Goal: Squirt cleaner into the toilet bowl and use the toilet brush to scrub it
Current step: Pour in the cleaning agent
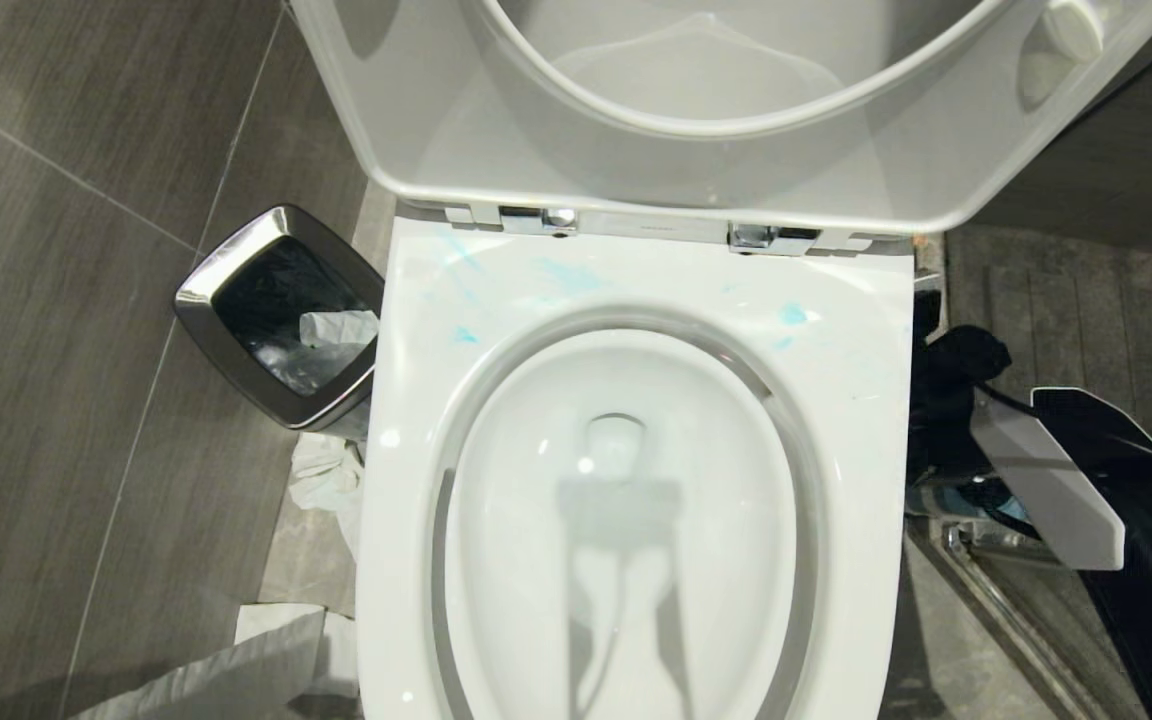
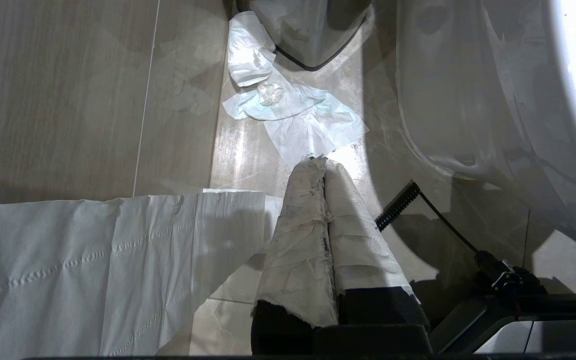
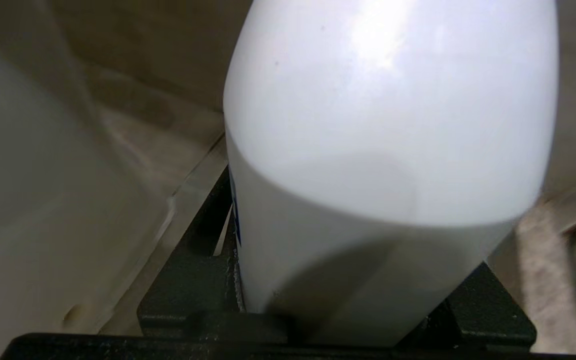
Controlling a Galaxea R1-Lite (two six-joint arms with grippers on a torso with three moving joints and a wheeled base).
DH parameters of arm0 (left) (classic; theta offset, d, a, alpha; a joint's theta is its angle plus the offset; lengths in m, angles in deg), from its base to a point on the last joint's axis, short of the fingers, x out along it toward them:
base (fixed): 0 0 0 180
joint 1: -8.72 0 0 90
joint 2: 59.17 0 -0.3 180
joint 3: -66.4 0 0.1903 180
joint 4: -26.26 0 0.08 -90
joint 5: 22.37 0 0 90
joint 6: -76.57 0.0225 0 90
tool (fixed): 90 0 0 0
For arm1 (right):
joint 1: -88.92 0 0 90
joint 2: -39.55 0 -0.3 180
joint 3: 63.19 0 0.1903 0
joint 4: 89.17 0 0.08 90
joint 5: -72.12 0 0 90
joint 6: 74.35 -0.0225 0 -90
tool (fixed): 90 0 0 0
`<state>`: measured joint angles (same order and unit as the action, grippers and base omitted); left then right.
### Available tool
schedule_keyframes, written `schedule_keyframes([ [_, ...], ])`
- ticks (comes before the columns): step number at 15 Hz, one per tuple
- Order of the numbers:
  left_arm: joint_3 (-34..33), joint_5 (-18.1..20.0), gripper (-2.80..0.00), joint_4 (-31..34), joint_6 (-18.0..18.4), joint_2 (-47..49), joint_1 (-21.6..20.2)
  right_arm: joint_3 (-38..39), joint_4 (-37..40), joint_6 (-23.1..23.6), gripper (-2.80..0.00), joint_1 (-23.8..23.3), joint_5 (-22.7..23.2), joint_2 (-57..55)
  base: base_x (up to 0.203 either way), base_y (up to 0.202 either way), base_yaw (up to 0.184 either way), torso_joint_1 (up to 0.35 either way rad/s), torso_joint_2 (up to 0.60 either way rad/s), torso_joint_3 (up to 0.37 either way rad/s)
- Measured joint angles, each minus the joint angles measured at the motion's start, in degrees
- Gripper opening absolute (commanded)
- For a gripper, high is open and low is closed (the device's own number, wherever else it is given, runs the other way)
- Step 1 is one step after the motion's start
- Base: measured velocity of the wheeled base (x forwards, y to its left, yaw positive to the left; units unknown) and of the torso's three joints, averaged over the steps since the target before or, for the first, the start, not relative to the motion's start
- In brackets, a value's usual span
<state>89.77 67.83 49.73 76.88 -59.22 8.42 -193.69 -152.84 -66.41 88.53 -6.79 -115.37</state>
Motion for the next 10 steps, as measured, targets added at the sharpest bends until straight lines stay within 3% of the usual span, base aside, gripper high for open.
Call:
schedule_keyframes([
  [3, 0.0, 0.0, -2.80, 0.0, 0.0, 0.0, 0.0, 3.5, -0.1, 0.0, -2.80, -0.7, 0.0, 4.3, 0.000, 0.000, 0.000, 0.000, 0.00, 0.000],
  [10, 0.0, 0.0, -2.80, 0.0, 0.0, 0.0, 0.0, 19.6, -0.1, -0.7, -2.80, -4.1, 0.1, 21.6, 0.000, 0.000, 0.000, 0.000, 0.00, 0.000],
])
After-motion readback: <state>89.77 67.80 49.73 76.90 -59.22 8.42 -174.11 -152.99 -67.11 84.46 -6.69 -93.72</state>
